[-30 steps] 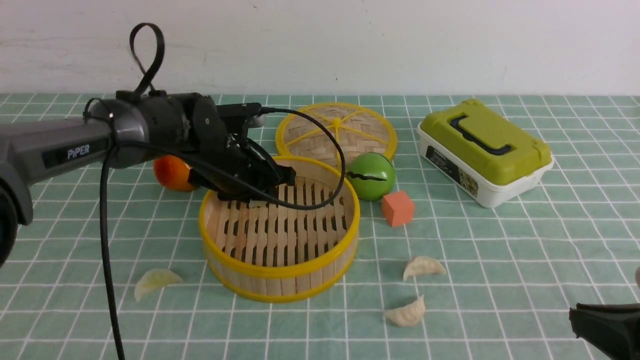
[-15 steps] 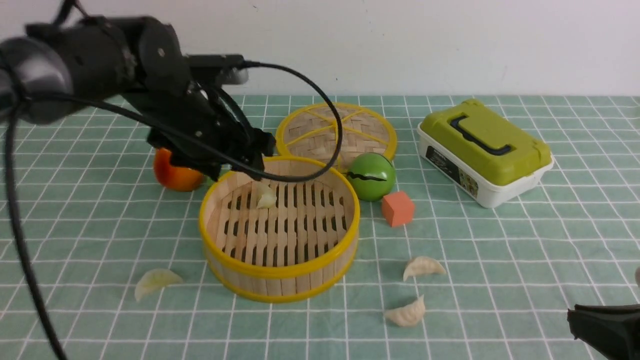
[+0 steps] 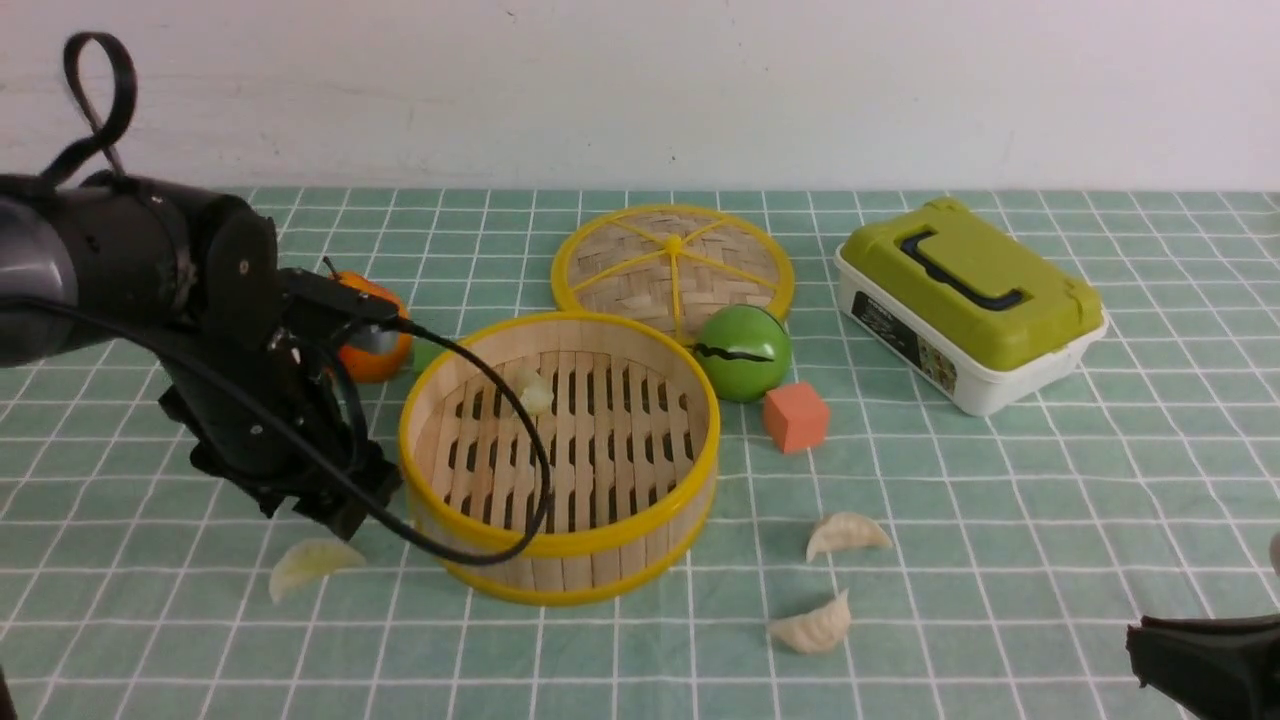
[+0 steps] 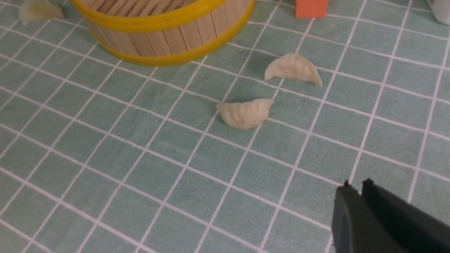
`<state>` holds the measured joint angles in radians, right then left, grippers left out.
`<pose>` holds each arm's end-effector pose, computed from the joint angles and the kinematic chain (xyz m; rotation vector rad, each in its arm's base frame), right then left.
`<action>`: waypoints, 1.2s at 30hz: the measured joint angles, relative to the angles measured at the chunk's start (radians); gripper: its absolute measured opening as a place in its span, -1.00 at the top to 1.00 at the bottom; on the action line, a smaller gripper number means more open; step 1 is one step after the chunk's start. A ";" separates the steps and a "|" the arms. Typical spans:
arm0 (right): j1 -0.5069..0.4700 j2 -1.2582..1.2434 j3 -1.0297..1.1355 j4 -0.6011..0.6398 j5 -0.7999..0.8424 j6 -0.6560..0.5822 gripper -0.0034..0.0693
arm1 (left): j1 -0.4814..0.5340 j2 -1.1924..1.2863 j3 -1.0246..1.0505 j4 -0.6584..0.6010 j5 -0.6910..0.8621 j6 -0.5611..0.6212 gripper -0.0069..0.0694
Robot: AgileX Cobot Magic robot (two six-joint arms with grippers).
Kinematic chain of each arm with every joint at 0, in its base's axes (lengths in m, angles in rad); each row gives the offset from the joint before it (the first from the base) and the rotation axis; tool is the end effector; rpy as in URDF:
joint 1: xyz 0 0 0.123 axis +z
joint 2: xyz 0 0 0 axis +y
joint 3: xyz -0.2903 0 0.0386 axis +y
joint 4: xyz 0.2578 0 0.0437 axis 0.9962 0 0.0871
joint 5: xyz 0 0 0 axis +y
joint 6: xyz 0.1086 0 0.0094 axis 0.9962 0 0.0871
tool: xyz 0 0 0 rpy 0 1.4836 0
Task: Put the dumplings into the steamer on the table with the blue tablecloth.
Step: 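Reach for and grasp a dumpling on the table with the left gripper, then place the dumpling into the bamboo steamer basket with the left gripper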
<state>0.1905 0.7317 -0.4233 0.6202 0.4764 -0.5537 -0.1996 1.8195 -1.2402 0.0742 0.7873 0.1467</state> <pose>0.1459 0.0578 0.2481 -0.3477 2.1655 0.4093 0.3735 -0.0697 0.1861 0.5532 2.7937 0.0747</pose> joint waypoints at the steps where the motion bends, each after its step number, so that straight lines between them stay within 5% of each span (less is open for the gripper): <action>1: 0.000 0.000 0.000 0.000 0.000 0.000 0.79 | 0.006 0.013 0.000 0.000 -0.012 0.001 -0.41; 10: 0.000 0.000 0.000 0.000 0.000 0.000 0.77 | 0.015 0.111 -0.001 -0.023 0.040 0.012 -0.18; 16: 0.000 0.000 0.000 0.000 -0.002 0.000 0.76 | 0.014 0.114 -0.004 -0.039 0.050 0.008 0.29; 24: 0.000 0.000 0.000 0.000 -0.002 0.000 0.73 | 0.015 0.067 -0.058 -0.033 0.183 -0.047 0.28; 28: 0.000 0.000 0.000 0.000 -0.007 0.000 0.72 | 0.014 0.005 -0.191 -0.143 0.236 -0.141 0.28; 31: 0.000 0.000 0.000 0.001 -0.035 0.000 0.71 | -0.029 -0.013 -0.305 -0.344 0.174 -0.214 0.28; 36: 0.000 0.000 0.000 0.001 -0.037 0.000 0.70 | -0.157 0.058 -0.344 -0.406 -0.037 -0.224 0.28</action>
<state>0.1905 0.7317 -0.4233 0.6211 0.4396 -0.5537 -0.3571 1.8777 -1.5842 -0.3321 0.7506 -0.0772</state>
